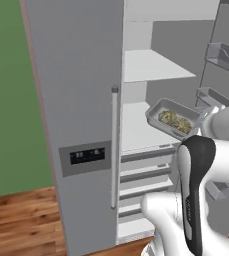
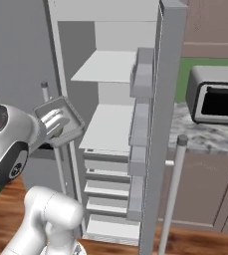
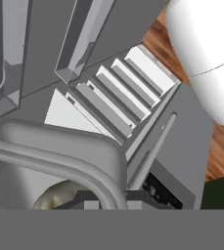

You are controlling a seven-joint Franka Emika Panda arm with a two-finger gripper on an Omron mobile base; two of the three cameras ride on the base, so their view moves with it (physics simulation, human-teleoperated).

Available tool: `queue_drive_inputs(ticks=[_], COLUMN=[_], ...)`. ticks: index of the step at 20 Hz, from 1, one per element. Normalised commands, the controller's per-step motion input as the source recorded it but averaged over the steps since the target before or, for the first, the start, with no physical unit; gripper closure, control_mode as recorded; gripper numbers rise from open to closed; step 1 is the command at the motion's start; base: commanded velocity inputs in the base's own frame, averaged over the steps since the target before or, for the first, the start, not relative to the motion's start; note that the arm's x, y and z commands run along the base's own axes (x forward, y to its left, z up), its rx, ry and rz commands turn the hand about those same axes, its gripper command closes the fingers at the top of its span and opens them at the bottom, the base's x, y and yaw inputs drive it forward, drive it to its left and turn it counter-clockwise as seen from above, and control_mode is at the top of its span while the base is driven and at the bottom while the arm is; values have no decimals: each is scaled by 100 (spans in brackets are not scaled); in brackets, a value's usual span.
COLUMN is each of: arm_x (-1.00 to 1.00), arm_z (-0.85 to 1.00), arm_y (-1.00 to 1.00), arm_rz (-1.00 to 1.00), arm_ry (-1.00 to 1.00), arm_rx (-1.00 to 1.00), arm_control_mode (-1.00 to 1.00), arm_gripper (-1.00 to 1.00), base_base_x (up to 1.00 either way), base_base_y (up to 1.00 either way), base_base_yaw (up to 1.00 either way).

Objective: Place two dumplings into each of the tupperware containers and then place the containers in the fridge.

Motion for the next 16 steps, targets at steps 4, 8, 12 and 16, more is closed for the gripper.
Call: queue_drive_inputs(ticks=[4,8,12,16], arm_x=[0,0,0,0], arm_z=[0,0,0,0], arm_y=[0,0,0,0], arm_rz=[0,0,0,0], arm_ry=[0,0,0,0], arm_rx=[0,0,0,0], arm_control_mode=[100,100,100,100], arm_gripper=[100,100,100,100], base_base_x=[58,44,43,36], base_base_y=[-7,-12,-22,-27], base_base_yaw=[0,0,0,0])
